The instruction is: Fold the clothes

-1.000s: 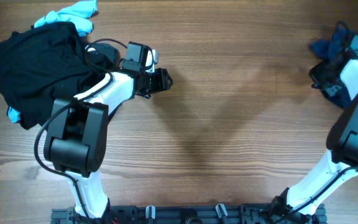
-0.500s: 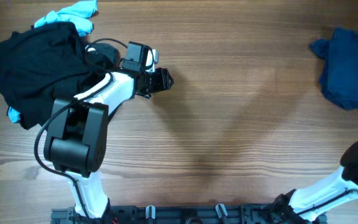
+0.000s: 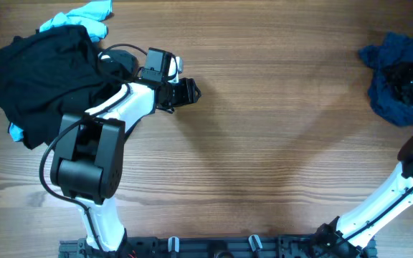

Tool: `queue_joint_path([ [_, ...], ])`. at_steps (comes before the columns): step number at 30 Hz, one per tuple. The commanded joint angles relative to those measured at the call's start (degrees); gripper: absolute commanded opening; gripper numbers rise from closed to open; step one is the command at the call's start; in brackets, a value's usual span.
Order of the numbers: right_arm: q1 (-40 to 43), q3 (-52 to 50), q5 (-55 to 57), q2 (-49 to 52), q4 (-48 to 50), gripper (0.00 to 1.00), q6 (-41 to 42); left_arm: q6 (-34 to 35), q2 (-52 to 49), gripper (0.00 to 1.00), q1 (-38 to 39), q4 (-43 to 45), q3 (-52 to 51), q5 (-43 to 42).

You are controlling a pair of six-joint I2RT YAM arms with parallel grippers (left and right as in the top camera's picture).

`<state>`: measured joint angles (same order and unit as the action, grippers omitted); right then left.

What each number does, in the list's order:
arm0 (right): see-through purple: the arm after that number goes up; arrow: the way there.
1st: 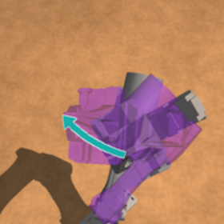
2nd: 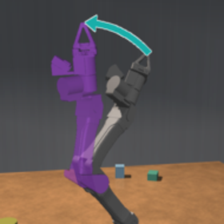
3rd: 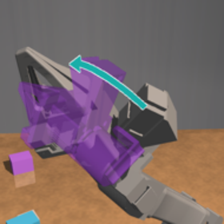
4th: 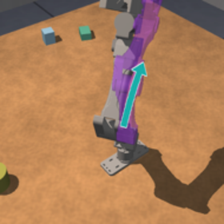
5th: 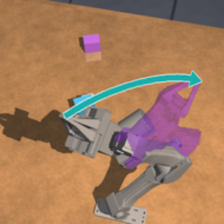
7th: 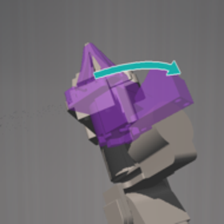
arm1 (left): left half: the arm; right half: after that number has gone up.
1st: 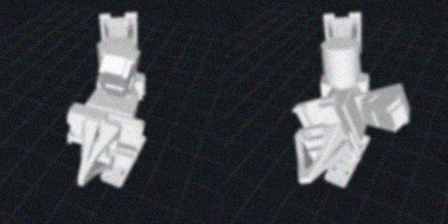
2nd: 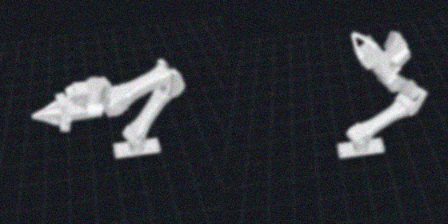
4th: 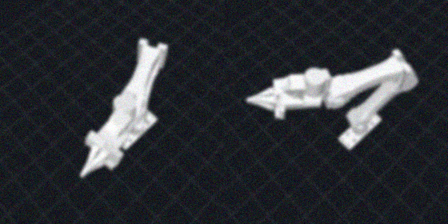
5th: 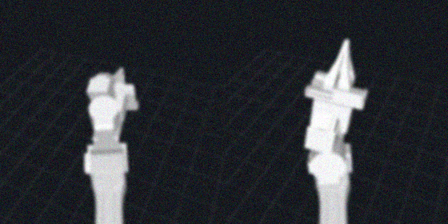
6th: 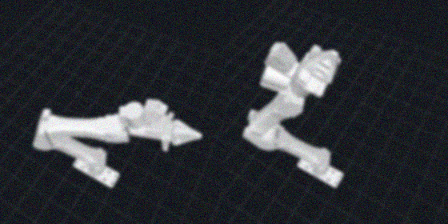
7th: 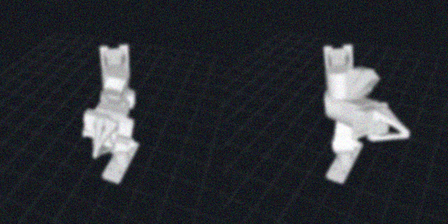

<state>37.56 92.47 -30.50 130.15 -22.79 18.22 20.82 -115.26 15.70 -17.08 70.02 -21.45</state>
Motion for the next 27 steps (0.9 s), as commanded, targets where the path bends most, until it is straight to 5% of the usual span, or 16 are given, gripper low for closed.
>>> queue_joint_path([
  [1, 0.1, -1.2, 2.2, 4.3, -0.7, 0.5, -3.3, -0.9, -0.8, 0.64, 0.3, -1.1, -0.7, 1.6],
  [9, 0.0, 1.5, -8.0, -13.3, -0.6, 0.56, -2.6, -1.1, 0.4, 0.69, -0.5, -0.9, -0.6, 1.6],
  [14, -3.2, 1.8, -9.7, -27.6, -1.9, 0.78, -3.5, -1.1, 8.1, 0.8, -2.7, -1.6, -0.6, 1.6],
  [18, -5.8, 1.8, -7.5, -33.1, -6.6, 0.84, -5.3, -3.2, 14.9, 0.81, -3.2, -4.2, -0.6, 1.6],
  [22, -9.3, 1.8, -7.5, -34.1, -17.1, 0.88, -14.3, -9.0, 22.1, 0.82, -3.2, -8.8, -0.6, 1.7],
  [23, -11.1, 1.8, -6.7, -34.1, -20.0, 0.96, -17.7, -9.9, 24.2, 0.83, -3.2, -9.7, -0.6, 1.7],
  [27, -17.5, 1.8, -1.0, -35.0, -24.8, 1.0, -22.8, -10.2, 33.9, 0.96, -3.2, -14.2, -0.6, 3.2],
])
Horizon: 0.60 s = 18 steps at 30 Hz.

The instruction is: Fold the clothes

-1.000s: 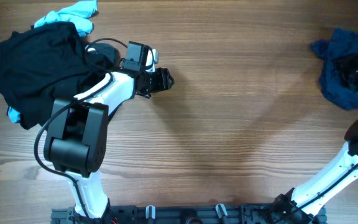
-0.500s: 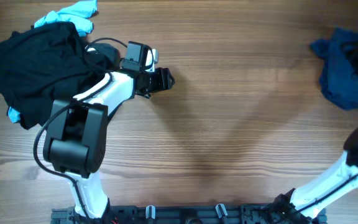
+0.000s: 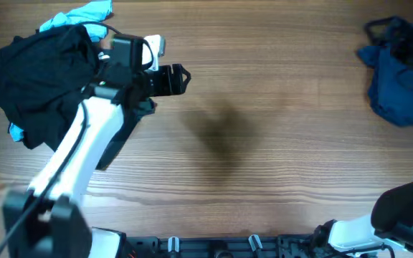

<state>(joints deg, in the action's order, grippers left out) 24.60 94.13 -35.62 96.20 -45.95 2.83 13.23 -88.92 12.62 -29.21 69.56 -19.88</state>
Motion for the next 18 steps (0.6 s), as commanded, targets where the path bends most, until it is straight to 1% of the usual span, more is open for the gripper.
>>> queue_joint_path([
  [1, -6.1, 0.1, 4.1, -1.4, -2.3, 0.99, -9.0, -2.6, 10.1, 1.0, -0.1, -3.5, -0.1, 2.3],
  [3, -9.8, 0.1, 5.5, -2.4, -3.6, 1.0, -11.1, -2.6, 14.7, 1.0, -0.1, -6.4, -0.1, 4.5],
  [6, -16.0, 0.1, 15.3, -3.6, -4.6, 0.99, -8.3, -2.5, 22.3, 1.0, -0.1, -10.3, -0.1, 4.7],
  [11, -24.2, 0.1, 18.8, -4.2, -7.1, 0.99, -8.4, -2.3, 31.2, 1.0, -0.1, -17.5, -0.1, 4.8],
  [15, -27.2, 0.0, 19.4, -4.2, -6.1, 1.0, -8.9, -2.4, 33.5, 1.0, -0.1, -24.5, -0.1, 4.8],
  [18, -27.2, 0.0, 19.3, -3.8, -6.2, 1.0, -8.8, -2.4, 33.3, 1.0, -0.1, -25.9, -0.1, 4.8],
])
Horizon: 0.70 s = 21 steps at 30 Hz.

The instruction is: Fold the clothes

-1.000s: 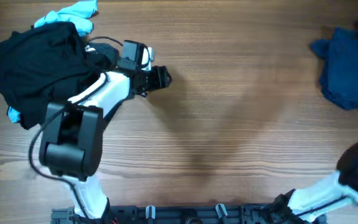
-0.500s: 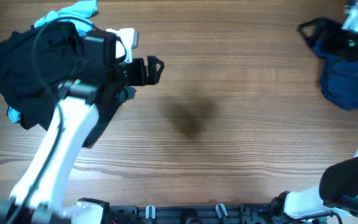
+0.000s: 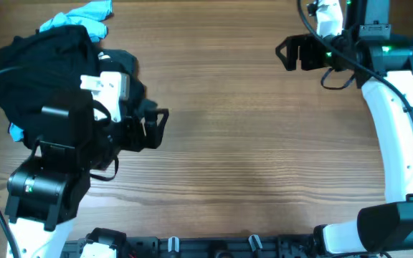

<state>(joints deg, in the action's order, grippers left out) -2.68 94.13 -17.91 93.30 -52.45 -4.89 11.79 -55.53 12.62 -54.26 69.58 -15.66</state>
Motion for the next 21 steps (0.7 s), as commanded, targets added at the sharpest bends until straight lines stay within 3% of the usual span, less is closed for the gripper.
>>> queue_joint_path([
  [1, 0.1, 0.0, 1.6, -0.9, 0.3, 1.0, -1.1, -0.9, -0.2, 1.0, -0.1, -1.1, -0.2, 0.6],
  [21, 0.1, 0.0, 1.6, -0.9, 0.3, 1.0, -1.1, -1.1, -0.3, 1.0, -0.1, -1.1, -0.2, 1.2],
])
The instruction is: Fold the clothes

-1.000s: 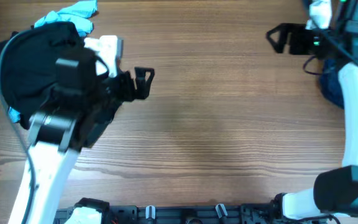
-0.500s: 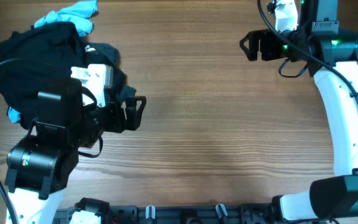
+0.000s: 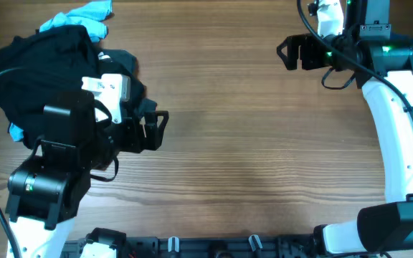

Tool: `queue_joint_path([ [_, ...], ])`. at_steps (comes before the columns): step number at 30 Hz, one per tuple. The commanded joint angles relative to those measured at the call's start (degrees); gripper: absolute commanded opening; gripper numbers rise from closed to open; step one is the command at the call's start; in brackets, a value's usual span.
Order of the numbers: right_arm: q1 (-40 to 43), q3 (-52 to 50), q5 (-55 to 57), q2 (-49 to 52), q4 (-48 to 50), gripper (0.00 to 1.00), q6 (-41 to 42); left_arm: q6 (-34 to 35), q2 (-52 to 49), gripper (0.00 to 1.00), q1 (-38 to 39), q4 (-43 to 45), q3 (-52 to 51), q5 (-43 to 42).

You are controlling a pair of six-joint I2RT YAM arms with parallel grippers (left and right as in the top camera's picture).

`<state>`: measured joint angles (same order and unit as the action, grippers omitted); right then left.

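Observation:
A heap of black clothes lies at the table's far left. A light blue garment sticks out behind it and shows again at its near edge. My left gripper is raised high, right of the heap, open and holding nothing. My right gripper is also raised at the far right, pointing left, open and empty. No dark blue cloth shows in this view; the right arm covers that side.
The wooden table fills the view. The bulky left arm hangs over the near left part, and the arm bases sit along the front edge.
Almost nothing has changed. The left arm has shifted a few pixels; both grippers are still open and empty in the same places.
First my left gripper was low beside the black heap and my right was on a dark blue cloth at the far right. Then both arms stood higher. After that both were raised high and empty, the blue cloth out of sight, as now.

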<state>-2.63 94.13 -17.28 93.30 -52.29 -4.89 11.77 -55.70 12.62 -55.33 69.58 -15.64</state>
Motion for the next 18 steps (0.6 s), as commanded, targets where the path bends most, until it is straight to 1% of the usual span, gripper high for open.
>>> queue_joint_path([
  [1, 0.1, 0.0, 1.0, -0.9, 0.2, 1.0, -1.1, -0.8, 0.1, 1.0, 0.3, -0.2, -0.2, 0.9],
  [3, 0.1, 0.0, 1.0, -0.9, 0.2, 1.0, -1.1, -1.5, 1.6, 1.0, 0.7, -0.3, -0.2, 1.6],
  [5, 0.1, 0.0, 1.0, -0.9, 0.2, 1.0, -1.1, -4.7, 4.3, 1.0, -0.2, 1.8, -0.7, 1.8],
  [7, 0.1, 0.0, 1.0, -0.9, 0.2, 1.0, -1.1, -6.3, 7.7, 1.0, -2.0, 8.7, -2.8, 1.8],
  [8, 0.1, 0.0, 1.0, -0.9, 0.2, 1.0, -1.1, -7.1, 11.0, 1.0, -3.6, 15.6, -5.9, 1.8],
  [11, 0.1, 0.0, 1.0, -0.9, 0.2, 1.0, -1.1, -7.1, 19.0, 1.0, -7.8, 30.4, -16.0, 1.8],
  [14, 0.1, 0.0, 1.0, -0.9, 0.2, 1.0, -1.1, -6.8, 26.8, 1.0, -11.0, 43.3, -27.6, 0.3],
  [15, 0.1, 0.0, 1.0, -0.9, 0.2, 1.0, -1.1, -6.8, 29.6, 1.0, -11.8, 46.7, -31.8, -0.5],
  [18, 0.1, 0.0, 1.0, -0.9, 0.2, 1.0, -1.1, -6.8, 37.3, 1.0, -14.1, 53.4, -43.6, -3.1],
])
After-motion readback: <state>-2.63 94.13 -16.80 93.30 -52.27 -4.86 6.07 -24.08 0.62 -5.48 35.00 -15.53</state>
